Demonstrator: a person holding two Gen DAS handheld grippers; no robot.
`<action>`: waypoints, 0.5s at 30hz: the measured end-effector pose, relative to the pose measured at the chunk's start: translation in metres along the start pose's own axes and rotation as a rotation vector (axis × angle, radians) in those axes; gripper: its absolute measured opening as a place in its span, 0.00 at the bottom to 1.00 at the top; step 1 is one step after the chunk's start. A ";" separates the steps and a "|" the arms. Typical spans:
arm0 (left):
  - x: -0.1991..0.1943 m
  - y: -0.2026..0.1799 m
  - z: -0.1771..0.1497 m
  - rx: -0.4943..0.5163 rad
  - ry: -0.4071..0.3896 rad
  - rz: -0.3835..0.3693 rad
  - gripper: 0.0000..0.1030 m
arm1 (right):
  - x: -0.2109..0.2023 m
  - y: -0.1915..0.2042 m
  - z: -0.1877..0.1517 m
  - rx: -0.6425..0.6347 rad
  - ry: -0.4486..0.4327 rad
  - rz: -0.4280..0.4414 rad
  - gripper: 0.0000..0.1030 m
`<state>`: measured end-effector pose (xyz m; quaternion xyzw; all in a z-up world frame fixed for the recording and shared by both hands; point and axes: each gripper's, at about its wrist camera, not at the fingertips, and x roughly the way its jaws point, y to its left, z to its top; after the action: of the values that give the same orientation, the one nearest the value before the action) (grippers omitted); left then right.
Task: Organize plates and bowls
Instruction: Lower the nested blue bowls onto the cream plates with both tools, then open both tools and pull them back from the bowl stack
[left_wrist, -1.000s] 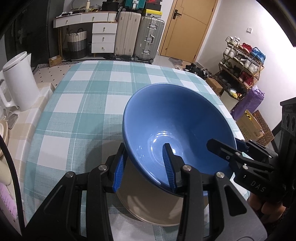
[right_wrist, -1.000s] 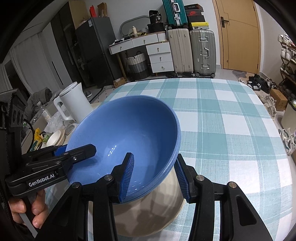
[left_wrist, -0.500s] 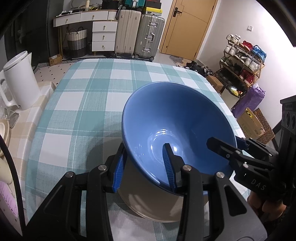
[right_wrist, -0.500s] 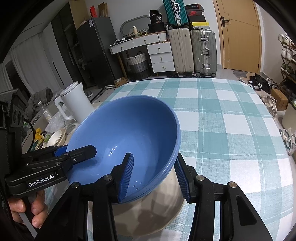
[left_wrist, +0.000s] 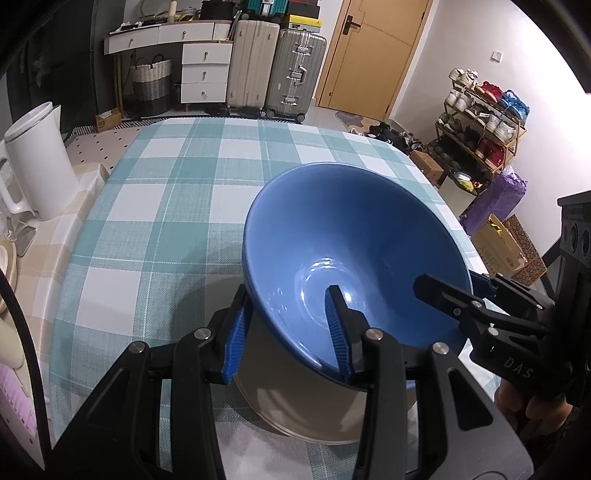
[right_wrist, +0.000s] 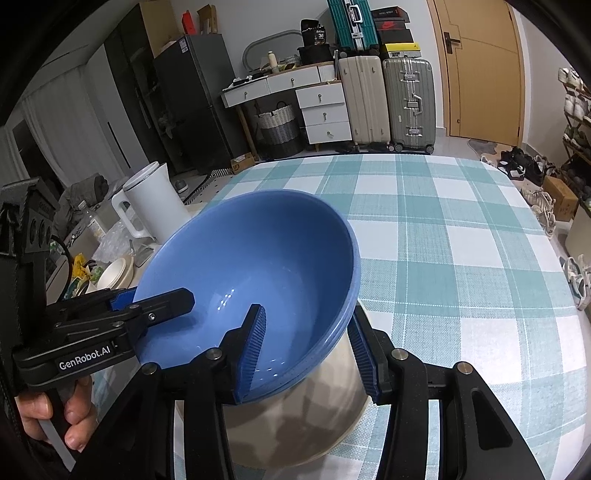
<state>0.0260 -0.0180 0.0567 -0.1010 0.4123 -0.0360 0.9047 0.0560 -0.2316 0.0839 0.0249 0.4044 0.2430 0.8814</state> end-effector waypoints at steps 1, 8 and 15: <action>0.000 0.000 0.000 0.004 -0.001 0.002 0.39 | 0.000 0.000 0.000 -0.003 0.001 0.000 0.46; -0.013 0.006 -0.001 0.022 -0.042 0.028 0.66 | -0.005 0.000 -0.001 -0.022 -0.005 -0.015 0.61; -0.037 0.015 -0.006 0.027 -0.126 0.053 0.79 | -0.014 0.000 -0.002 -0.054 -0.046 0.013 0.86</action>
<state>-0.0026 0.0016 0.0771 -0.0800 0.3563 -0.0113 0.9309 0.0466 -0.2382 0.0926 0.0095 0.3770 0.2586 0.8893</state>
